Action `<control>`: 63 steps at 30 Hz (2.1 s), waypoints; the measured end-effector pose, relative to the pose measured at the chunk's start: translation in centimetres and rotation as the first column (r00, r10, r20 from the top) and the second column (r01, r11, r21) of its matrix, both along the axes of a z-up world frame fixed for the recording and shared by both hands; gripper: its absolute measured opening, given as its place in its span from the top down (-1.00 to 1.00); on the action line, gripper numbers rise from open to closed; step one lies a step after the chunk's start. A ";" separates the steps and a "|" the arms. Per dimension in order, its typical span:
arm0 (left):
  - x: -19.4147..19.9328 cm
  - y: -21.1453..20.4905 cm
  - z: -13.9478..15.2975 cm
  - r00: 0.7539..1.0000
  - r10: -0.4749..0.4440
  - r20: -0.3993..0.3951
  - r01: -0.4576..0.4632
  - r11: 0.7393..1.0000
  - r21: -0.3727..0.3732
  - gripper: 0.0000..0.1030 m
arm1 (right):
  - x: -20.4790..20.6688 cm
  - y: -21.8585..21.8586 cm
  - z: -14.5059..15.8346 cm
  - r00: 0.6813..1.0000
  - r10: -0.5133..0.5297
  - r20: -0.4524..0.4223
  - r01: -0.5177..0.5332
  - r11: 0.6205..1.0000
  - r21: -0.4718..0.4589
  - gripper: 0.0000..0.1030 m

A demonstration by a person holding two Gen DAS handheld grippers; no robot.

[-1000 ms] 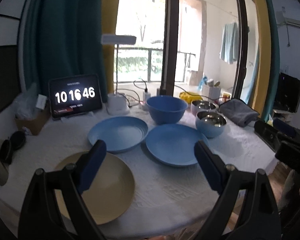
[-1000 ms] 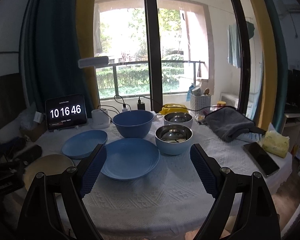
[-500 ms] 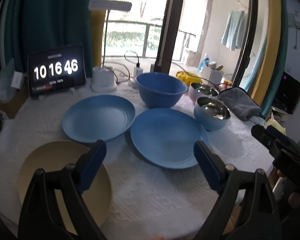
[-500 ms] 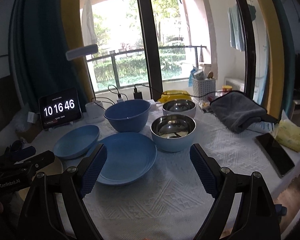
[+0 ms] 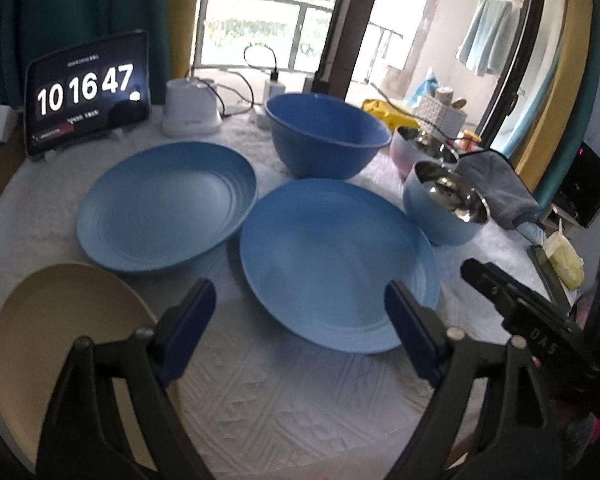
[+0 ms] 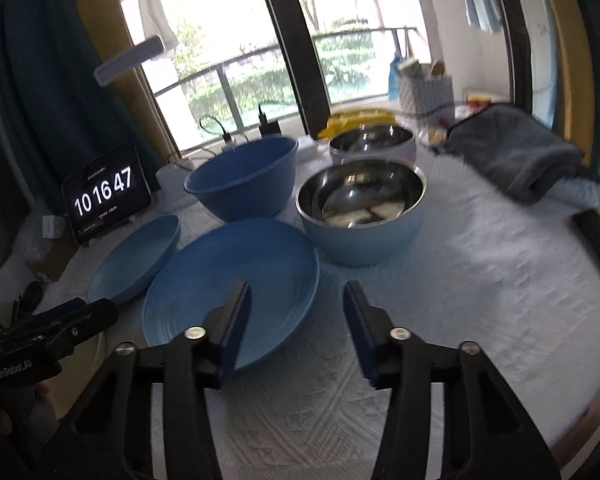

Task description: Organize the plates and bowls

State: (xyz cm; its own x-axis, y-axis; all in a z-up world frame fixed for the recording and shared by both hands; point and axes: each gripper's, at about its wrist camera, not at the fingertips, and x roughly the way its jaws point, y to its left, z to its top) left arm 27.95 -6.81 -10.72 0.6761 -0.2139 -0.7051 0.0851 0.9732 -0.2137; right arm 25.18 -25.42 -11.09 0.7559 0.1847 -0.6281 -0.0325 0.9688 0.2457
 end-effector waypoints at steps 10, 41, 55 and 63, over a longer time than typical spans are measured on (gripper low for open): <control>2.5 -0.3 -3.0 0.992 0.004 -0.126 -0.010 0.999 -0.045 -0.23 | 3.2 -0.3 -2.3 0.994 0.008 -0.109 -0.001 0.997 0.072 0.34; 1.1 -0.1 -3.6 0.990 -0.013 -0.142 0.010 1.000 -0.023 0.24 | 3.2 1.0 -2.9 0.987 0.012 -0.161 -0.014 1.000 -0.008 0.59; -1.9 1.0 -1.7 0.997 -0.007 -0.081 0.005 1.000 -0.024 0.24 | 0.9 2.3 -1.2 0.992 0.016 -0.121 -0.020 0.999 -0.028 0.59; -3.7 2.0 -1.0 0.998 -0.003 -0.055 0.001 0.999 -0.033 0.24 | -0.6 3.5 -0.2 0.995 0.020 -0.101 -0.025 0.999 -0.040 0.59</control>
